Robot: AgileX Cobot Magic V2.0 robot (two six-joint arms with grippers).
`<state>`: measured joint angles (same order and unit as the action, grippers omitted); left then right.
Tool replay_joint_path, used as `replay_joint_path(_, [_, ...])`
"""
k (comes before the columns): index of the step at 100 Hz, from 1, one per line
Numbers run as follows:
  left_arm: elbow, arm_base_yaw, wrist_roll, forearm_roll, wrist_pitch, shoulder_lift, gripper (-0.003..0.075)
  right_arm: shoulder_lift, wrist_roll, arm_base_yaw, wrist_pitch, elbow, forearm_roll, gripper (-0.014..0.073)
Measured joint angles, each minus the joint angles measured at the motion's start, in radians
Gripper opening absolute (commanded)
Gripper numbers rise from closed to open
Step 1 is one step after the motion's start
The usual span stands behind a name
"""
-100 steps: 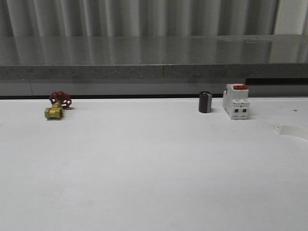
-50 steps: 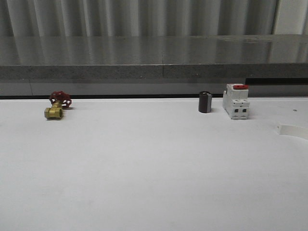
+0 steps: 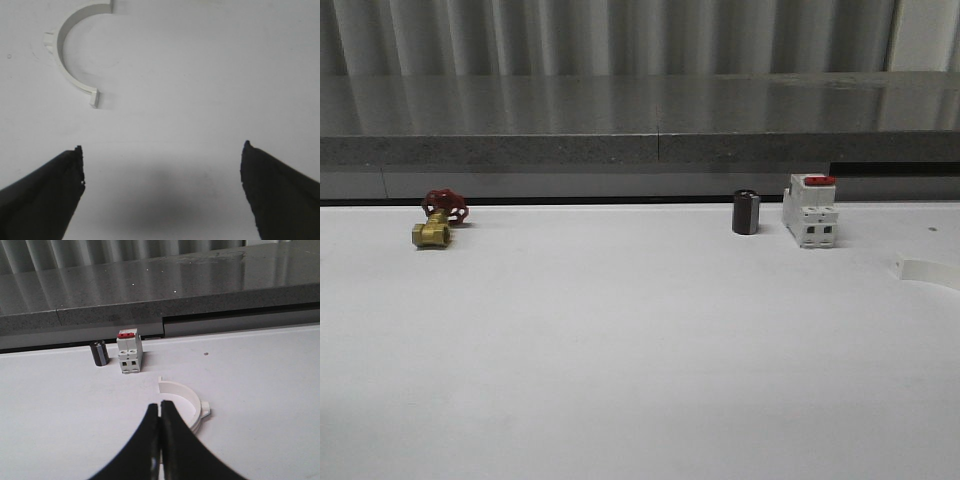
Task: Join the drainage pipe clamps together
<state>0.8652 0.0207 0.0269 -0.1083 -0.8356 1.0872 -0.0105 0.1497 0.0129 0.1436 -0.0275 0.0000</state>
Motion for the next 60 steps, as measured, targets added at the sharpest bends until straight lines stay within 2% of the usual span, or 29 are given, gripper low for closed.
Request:
replay_joint_path(32, [0.212, 0.162, -0.250, -0.066, -0.019, 0.383, 0.0618, 0.000, -0.002, 0.000, 0.000, 0.000, 0.000, -0.0118])
replay_joint_path(60, [0.377, 0.233, -0.331, -0.078, -0.009, 0.672, 0.0618, 0.000, -0.002, 0.000, 0.000, 0.000, 0.000, -0.0118])
